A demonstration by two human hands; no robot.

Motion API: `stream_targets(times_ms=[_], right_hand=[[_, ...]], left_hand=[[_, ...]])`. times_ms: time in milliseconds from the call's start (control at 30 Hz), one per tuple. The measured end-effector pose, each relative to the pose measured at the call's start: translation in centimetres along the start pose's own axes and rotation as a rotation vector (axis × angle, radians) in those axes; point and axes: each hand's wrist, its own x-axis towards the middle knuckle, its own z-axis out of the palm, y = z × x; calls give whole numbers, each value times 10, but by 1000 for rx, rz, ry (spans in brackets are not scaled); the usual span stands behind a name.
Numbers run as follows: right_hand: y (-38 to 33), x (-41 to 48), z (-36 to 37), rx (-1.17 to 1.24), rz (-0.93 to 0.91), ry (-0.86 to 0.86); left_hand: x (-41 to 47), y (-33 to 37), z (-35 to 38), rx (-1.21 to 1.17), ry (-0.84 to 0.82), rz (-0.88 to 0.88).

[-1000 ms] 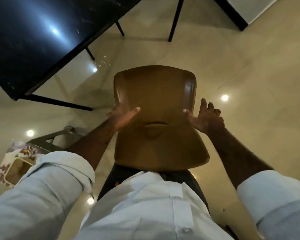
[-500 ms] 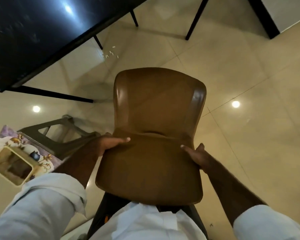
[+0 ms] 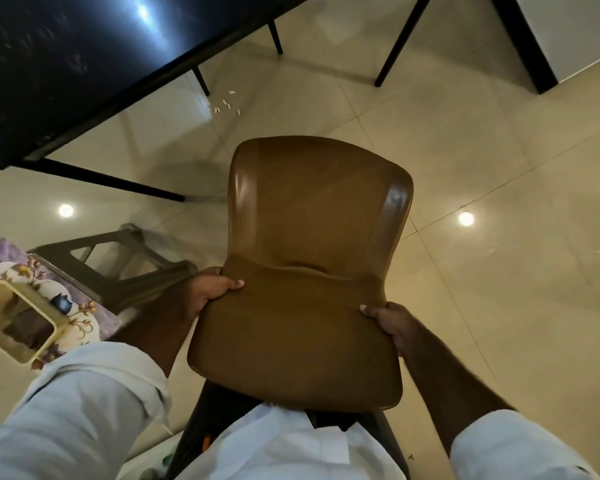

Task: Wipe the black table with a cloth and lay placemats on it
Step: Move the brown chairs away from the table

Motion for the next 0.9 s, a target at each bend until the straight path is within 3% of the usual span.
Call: stream_targets(times_ms=[367,900], right_hand=[[-82,-15,-45,-169,-118,98],[-409,-22,-84,-599,-209,139]], left_hand=[[-44,48,0,42,61,161],[-17,199,-41,-425,75,129]])
